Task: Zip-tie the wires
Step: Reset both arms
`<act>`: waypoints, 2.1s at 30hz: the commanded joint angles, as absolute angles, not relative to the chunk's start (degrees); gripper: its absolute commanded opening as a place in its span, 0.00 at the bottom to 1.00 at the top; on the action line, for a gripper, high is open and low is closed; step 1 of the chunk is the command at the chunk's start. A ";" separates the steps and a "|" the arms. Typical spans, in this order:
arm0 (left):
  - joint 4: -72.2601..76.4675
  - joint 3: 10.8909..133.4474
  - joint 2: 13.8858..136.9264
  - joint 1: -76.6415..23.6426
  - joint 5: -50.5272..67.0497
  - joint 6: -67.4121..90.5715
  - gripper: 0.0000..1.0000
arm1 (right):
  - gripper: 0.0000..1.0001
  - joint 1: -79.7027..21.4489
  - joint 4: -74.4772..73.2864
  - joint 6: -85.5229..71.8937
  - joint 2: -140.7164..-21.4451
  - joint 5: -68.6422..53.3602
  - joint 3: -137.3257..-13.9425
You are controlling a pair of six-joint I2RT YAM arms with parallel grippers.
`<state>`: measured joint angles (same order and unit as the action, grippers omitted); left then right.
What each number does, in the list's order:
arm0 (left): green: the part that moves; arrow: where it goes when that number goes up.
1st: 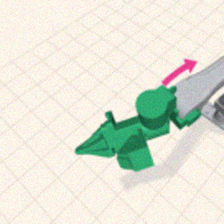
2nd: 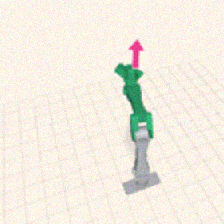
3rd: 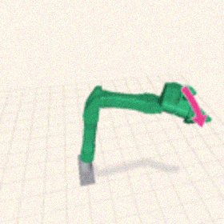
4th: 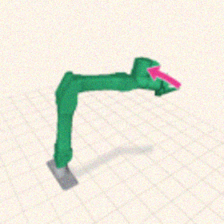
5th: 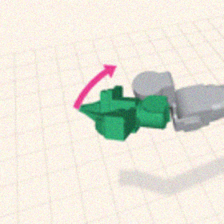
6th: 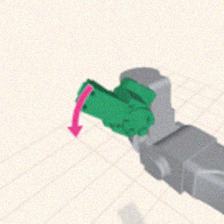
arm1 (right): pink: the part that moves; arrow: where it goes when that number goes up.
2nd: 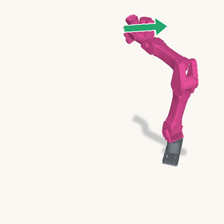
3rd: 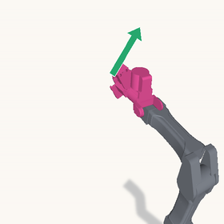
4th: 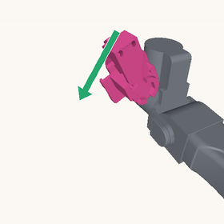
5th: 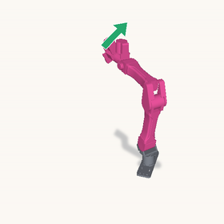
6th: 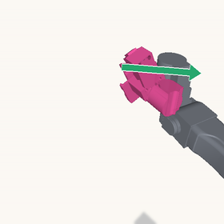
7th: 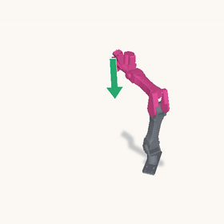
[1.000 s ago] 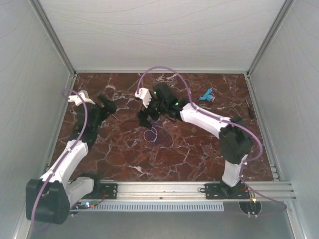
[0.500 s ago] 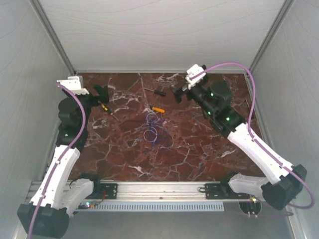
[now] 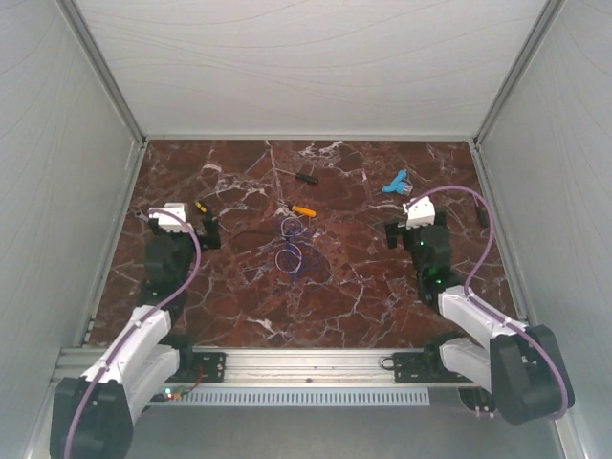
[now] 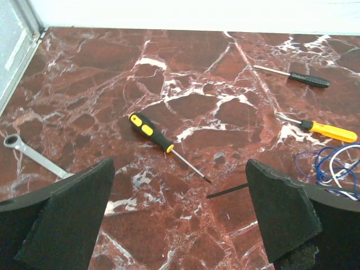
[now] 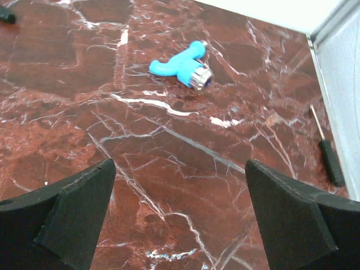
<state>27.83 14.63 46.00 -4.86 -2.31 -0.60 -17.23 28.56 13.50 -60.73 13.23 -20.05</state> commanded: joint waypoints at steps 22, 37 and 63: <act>95.00 1.03 85.87 -4.50 3.51 -3.49 1.00 | 0.98 -0.39 61.62 1.55 -89.76 -8.93 -17.59; 74.83 13.60 88.91 3.07 10.28 3.28 1.00 | 0.98 0.70 58.68 -0.58 -89.98 -8.22 -19.25; 74.97 13.58 88.93 3.07 10.28 3.25 1.00 | 0.98 0.65 58.54 -0.53 -90.03 -8.28 -19.38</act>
<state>72.44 13.15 89.38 3.01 9.10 2.83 0.45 57.14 0.10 -89.67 -7.84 -19.03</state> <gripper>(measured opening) 0.996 0.980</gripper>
